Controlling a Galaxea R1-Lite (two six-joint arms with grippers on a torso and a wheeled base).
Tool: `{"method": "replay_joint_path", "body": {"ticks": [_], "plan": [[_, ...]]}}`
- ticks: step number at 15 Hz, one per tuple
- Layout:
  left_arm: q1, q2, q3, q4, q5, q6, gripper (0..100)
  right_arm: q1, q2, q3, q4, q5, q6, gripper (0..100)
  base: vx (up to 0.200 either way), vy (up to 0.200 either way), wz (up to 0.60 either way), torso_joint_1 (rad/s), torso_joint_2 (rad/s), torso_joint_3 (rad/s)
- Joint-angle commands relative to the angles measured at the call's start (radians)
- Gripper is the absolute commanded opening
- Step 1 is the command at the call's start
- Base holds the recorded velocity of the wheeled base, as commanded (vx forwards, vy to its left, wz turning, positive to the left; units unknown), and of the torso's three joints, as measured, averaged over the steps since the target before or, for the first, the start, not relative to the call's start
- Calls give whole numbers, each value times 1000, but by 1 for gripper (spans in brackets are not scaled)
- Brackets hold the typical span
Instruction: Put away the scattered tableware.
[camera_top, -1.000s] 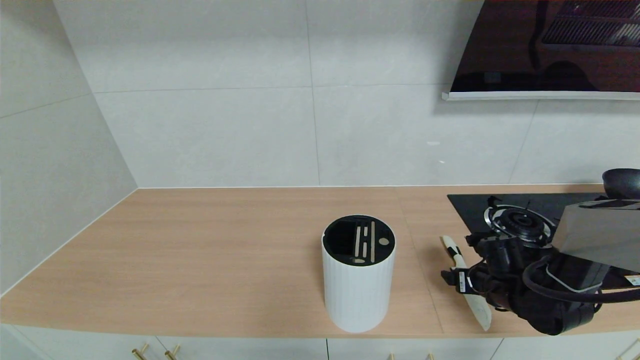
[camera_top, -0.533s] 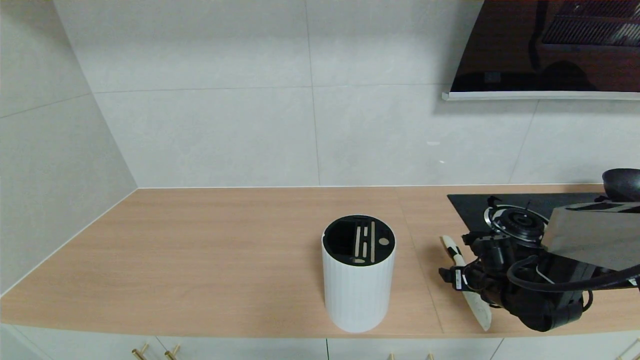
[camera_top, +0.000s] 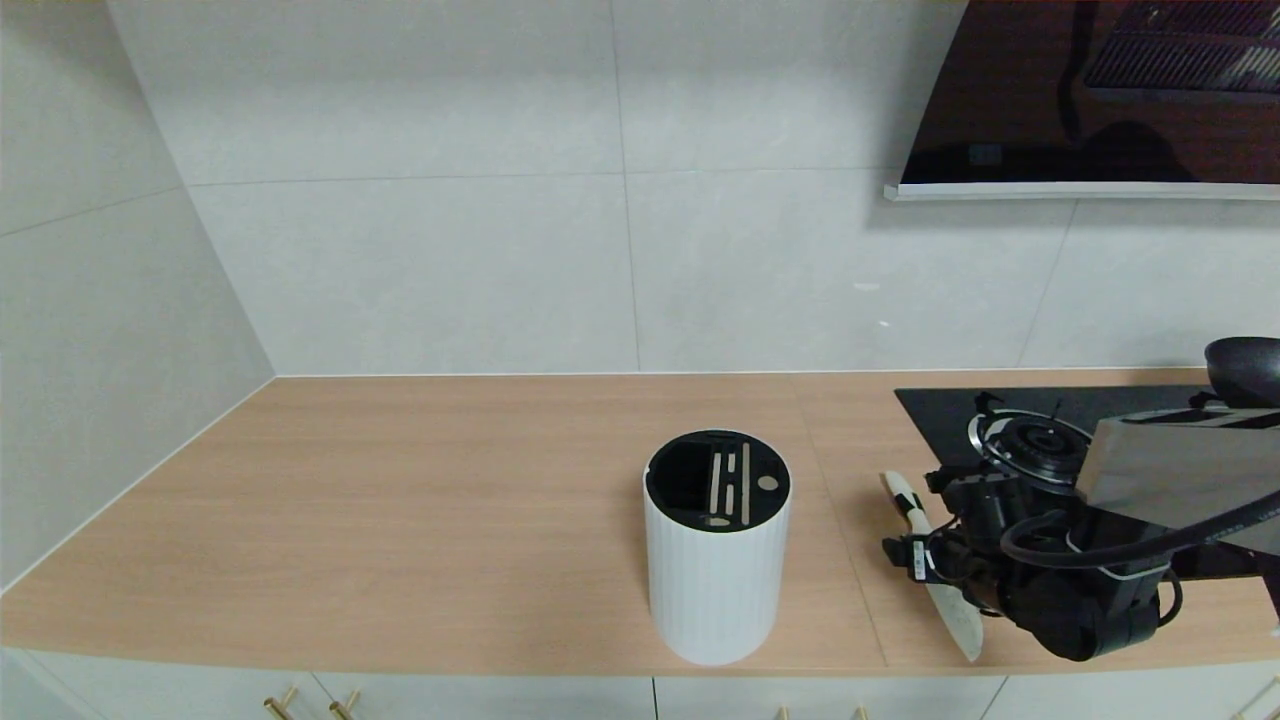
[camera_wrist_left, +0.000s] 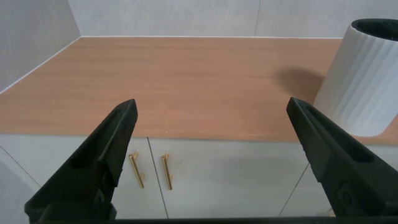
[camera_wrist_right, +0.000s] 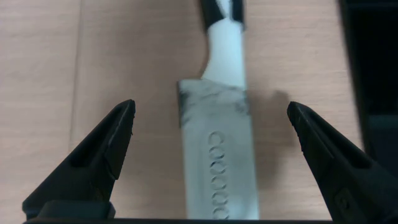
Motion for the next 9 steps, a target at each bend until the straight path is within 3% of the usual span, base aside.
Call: {"method": "replay_joint_path", "body": {"ticks": [1, 8, 9], "plan": [[0, 2, 0, 0, 0, 0, 100, -1, 11, -5, 0, -4, 0, 100, 0, 0, 0, 0, 0, 0], [0, 2, 0, 0, 0, 0, 100, -2, 23, -12, 0, -5, -18, 100, 0, 0, 0, 0, 0, 0], [0, 2, 0, 0, 0, 0, 100, -2, 26, -14, 0, -5, -18, 0, 0, 0, 0, 0, 0, 0]]}}
